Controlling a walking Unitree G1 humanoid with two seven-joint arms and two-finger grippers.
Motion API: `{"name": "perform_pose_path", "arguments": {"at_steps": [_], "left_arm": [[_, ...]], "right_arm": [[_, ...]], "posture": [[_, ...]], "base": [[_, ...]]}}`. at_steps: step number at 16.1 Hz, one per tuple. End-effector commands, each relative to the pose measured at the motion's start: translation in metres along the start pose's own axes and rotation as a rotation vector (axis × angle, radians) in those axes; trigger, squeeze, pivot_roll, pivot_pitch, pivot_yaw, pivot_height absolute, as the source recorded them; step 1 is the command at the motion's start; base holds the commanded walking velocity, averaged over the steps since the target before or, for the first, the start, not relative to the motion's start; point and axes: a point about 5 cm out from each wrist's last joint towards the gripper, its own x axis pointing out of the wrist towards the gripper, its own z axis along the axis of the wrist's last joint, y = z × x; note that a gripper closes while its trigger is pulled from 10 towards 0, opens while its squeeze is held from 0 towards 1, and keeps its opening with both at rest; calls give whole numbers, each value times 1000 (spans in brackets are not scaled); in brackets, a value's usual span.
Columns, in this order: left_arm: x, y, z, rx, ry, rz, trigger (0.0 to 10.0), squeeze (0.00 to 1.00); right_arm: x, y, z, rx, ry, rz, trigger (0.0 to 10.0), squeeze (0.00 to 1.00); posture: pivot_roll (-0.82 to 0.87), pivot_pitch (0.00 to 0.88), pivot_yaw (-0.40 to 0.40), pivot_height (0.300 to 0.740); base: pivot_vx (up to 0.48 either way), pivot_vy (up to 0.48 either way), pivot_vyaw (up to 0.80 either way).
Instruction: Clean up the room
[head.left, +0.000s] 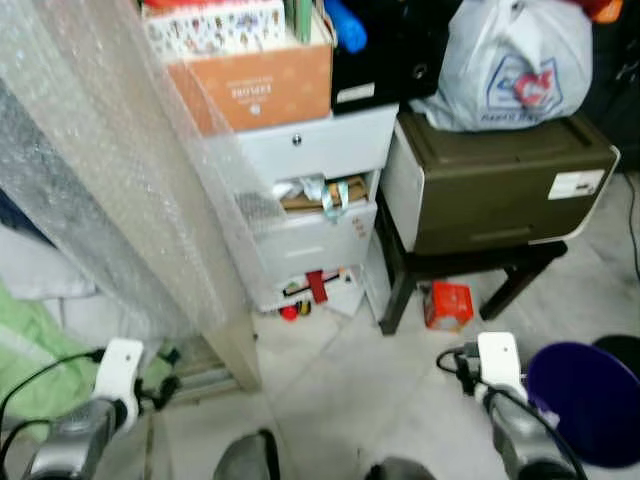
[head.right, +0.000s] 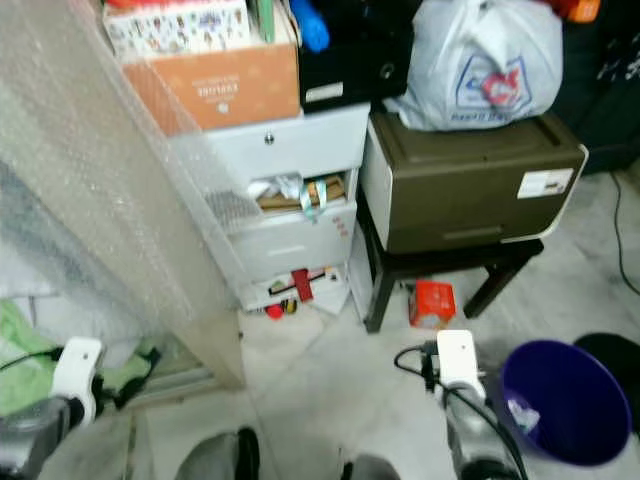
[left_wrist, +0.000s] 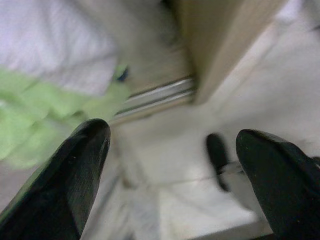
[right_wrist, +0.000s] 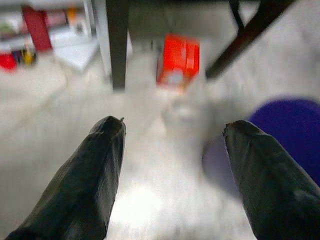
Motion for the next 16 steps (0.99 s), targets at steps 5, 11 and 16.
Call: {"name": "perform_pose_path", "arguments": {"at_steps": [5,11,16], "left_arm": [[9,3,-24,-26,125,236,10000,0],[15,-3,-19,-50,116,283,10000,0],[18,-10,-16,-57,89,286,10000,0]], "right_arm": [[-11,-1,-40,63,192,10,10000,0],[-9,1,-36,61,179,16,10000,0],[-8,1,-34,56,170,9,10000,0]], "posture": [[-28,93,3,740],[-37,91,5,740],[-30,94,-2,740]], "base": [[0,0,88],[0,0,752],[0,0,492]]}}
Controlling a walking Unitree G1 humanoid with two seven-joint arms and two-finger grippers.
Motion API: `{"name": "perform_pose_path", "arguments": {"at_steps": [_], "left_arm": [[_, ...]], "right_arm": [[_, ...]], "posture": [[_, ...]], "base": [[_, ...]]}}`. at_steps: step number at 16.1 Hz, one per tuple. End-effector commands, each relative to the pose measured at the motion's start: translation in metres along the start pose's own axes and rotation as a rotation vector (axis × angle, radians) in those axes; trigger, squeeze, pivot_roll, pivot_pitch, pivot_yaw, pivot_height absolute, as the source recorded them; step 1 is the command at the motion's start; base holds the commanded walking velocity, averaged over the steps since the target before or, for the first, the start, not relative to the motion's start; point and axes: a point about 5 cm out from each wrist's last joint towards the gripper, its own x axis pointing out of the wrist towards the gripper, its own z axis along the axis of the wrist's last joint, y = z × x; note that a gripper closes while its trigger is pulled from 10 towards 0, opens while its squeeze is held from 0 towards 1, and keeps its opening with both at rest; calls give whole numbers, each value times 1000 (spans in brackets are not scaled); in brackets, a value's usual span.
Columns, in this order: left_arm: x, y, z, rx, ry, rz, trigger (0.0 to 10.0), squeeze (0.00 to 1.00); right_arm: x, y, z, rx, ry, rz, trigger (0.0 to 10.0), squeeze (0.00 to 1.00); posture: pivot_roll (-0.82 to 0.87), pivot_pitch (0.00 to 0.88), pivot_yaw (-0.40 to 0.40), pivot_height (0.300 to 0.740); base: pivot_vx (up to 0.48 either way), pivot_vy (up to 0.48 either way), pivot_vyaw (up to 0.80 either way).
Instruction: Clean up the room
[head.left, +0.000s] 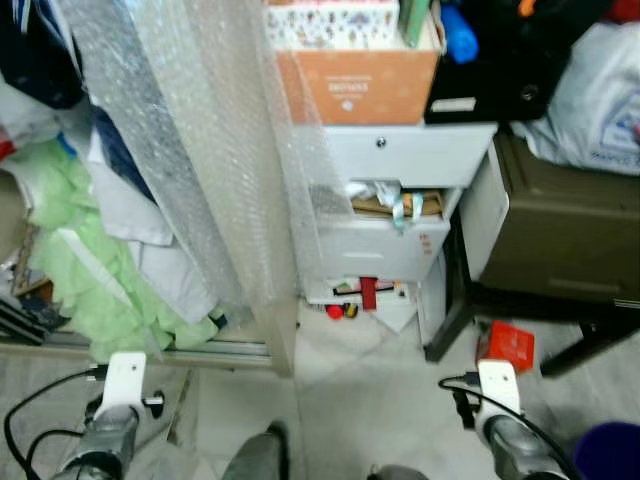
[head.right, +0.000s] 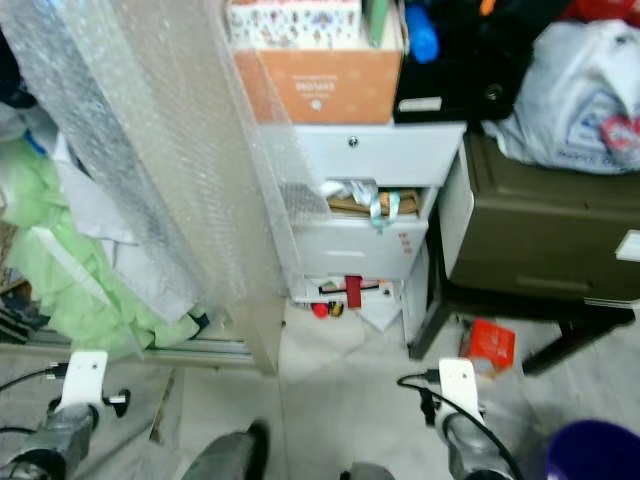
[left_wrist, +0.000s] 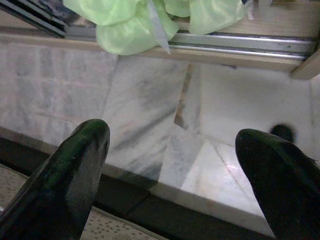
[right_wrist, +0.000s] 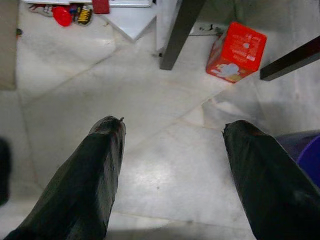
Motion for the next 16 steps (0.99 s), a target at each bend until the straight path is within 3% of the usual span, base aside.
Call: {"name": "perform_pose_path", "arguments": {"at_steps": [1,3,7,13,16], "left_arm": [[0,2,1,-6,-6,6,10000,0],[0,0,1,-31,-10,4,10000,0],[0,-4,3,-25,-17,-9,10000,0],[0,-8,1,-23,-14,-25,10000,0],[0,-9,0,-23,-11,-30,10000,0]], "right_arm": [[-1,3,-5,5,16,0,10000,0],[-1,2,-5,20,22,-6,10000,0],[-1,2,-6,20,28,-2,10000,0],[-2,6,-12,-7,41,16,10000,0],[-2,10,-11,-10,37,21,10000,0]], "posture": [[-31,92,-3,740],[-32,90,-3,740],[-32,88,-5,740],[-34,93,-3,740],[-35,95,-2,740]], "base": [[0,0,0],[0,0,0],[0,0,-800],[0,0,0],[0,85,-800]]}}
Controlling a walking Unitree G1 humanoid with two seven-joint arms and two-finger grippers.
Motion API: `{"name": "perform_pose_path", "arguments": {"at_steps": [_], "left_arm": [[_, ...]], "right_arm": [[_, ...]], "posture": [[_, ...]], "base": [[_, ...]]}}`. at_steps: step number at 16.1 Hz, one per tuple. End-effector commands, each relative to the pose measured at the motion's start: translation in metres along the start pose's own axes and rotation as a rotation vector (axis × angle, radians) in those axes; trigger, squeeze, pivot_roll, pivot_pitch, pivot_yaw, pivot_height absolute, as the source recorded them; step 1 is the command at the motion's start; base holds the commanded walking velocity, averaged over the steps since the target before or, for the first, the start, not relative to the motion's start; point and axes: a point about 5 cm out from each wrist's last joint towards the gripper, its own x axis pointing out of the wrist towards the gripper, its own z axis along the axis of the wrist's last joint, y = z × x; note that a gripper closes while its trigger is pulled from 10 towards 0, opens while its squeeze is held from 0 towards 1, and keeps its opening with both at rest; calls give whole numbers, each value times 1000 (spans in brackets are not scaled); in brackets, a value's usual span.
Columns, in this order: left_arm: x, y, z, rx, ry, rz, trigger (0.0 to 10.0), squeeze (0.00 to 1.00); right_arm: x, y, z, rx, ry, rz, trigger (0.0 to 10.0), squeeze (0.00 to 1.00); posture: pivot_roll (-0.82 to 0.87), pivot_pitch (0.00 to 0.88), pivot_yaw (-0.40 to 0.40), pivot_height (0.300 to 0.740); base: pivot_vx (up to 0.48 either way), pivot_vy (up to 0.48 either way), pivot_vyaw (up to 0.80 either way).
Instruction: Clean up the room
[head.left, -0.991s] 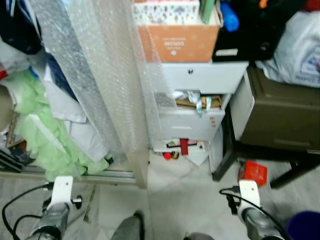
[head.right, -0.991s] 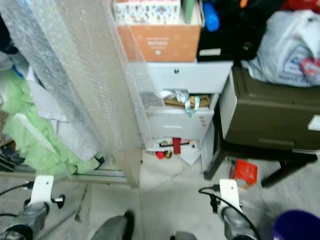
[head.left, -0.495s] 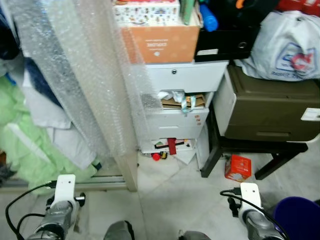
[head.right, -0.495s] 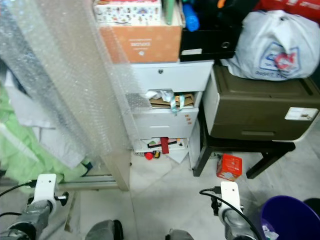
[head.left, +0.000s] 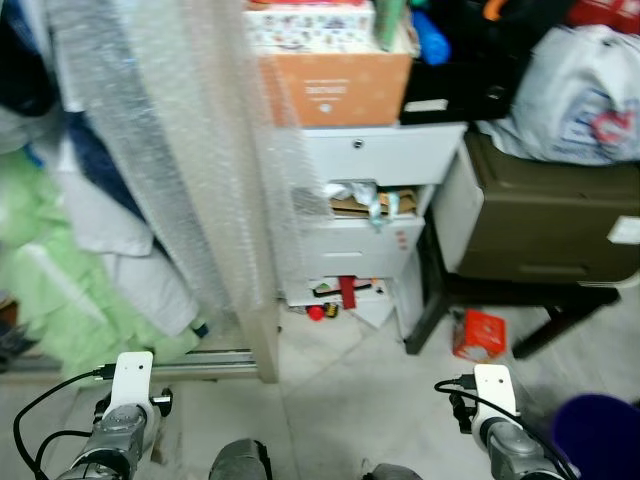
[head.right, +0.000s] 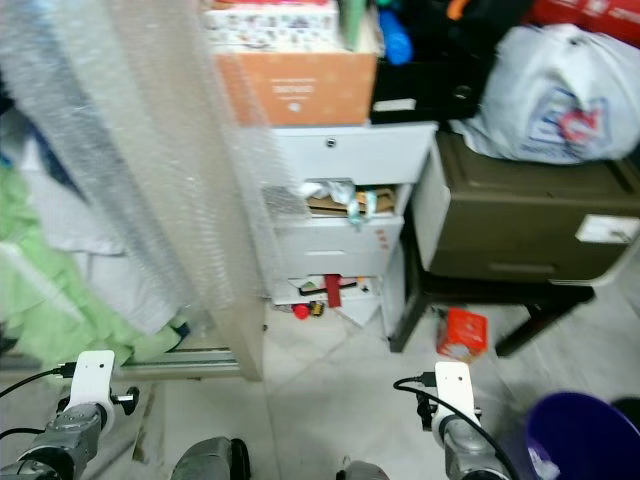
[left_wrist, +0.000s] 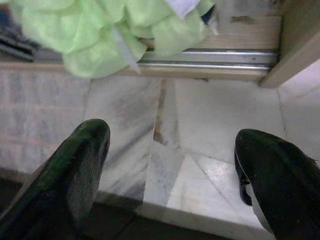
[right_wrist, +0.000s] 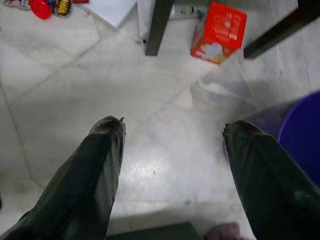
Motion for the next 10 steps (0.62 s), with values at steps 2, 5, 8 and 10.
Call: {"name": "perform_pose_path", "arguments": {"at_steps": [2,5,8,10], "left_arm": [[0,-2,-1,9,2,-13,10000,0],[0,-3,-2,16,4,-17,10000,0],[0,-4,-2,26,4,-25,10000,0],[0,-5,-2,20,3,-28,10000,0]], "right_arm": [[-1,6,-4,-5,18,0,10000,0],[0,12,-4,-11,18,5,10000,0],[0,17,-5,-17,22,9,10000,0],[-1,17,-6,-18,22,9,10000,0]], "posture": [[-35,97,0,740],[-34,98,3,740],[-35,100,5,740],[-35,100,5,740]], "base": [[0,319,-284],[0,320,0],[0,0,0],[0,186,0]]}}
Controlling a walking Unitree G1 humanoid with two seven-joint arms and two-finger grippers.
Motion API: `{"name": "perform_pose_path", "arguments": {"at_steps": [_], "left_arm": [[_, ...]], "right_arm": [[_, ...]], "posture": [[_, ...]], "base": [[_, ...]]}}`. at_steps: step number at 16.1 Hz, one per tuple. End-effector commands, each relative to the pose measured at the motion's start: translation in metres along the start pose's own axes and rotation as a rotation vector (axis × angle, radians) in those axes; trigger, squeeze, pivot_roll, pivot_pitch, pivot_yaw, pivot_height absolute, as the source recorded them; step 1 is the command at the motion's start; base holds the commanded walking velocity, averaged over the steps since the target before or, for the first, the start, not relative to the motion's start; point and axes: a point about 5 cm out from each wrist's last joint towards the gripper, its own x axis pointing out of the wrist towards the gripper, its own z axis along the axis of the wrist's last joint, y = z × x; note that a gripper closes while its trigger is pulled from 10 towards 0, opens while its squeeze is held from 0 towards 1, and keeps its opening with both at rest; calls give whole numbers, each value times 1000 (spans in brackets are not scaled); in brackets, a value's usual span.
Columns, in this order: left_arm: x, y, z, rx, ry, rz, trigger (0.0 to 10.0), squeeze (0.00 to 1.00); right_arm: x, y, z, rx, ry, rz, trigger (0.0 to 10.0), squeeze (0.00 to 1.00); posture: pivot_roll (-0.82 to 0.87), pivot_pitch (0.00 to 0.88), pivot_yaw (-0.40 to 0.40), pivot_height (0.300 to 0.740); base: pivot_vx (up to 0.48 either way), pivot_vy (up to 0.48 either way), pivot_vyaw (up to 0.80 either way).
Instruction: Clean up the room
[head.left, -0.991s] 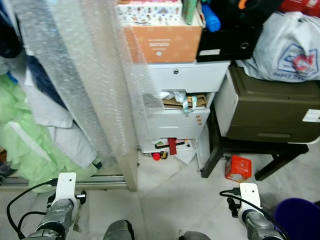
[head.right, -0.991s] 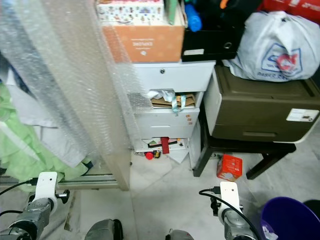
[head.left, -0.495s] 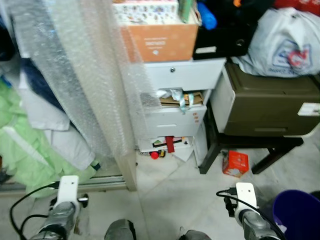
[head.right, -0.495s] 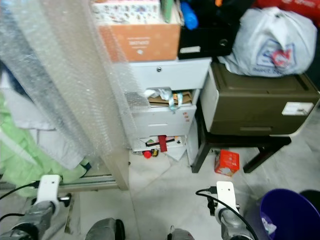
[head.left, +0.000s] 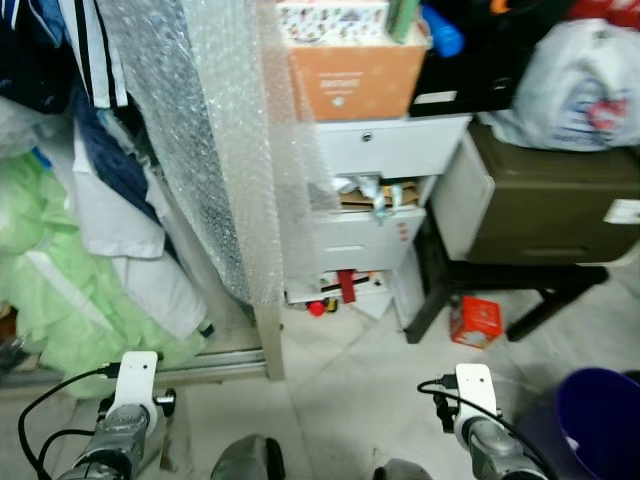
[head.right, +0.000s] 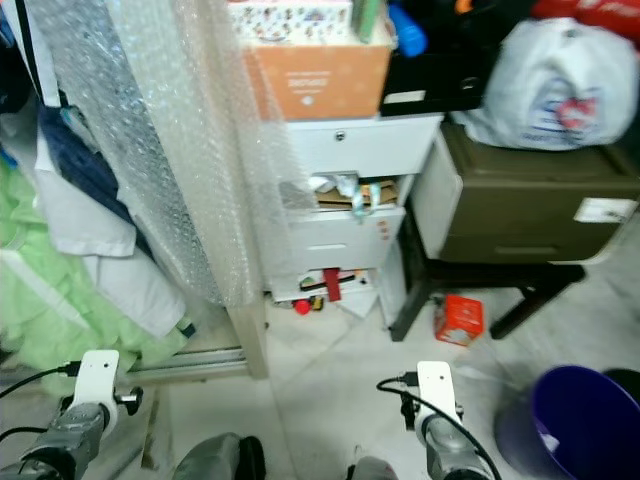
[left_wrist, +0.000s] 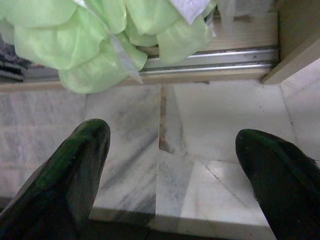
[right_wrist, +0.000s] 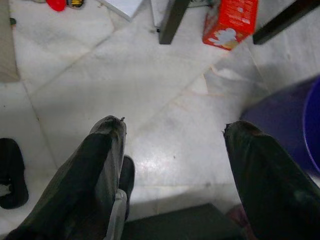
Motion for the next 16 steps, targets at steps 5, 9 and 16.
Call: {"name": "perform_pose_path", "arguments": {"at_steps": [5,9,16], "left_arm": [[0,-2,-2,8,5,-10,10000,0],[0,-3,-2,22,4,-13,10000,0],[0,-16,-1,24,-6,-27,10000,0]], "right_arm": [[-1,-3,-5,-4,11,-9,10000,0],[-2,-3,-6,-4,8,-9,10000,0],[-2,-2,-6,-9,1,-9,10000,0]], "posture": [[-35,102,7,740],[-35,103,9,740],[-32,106,10,740]], "base": [[0,451,0],[0,223,0],[72,117,0]]}}
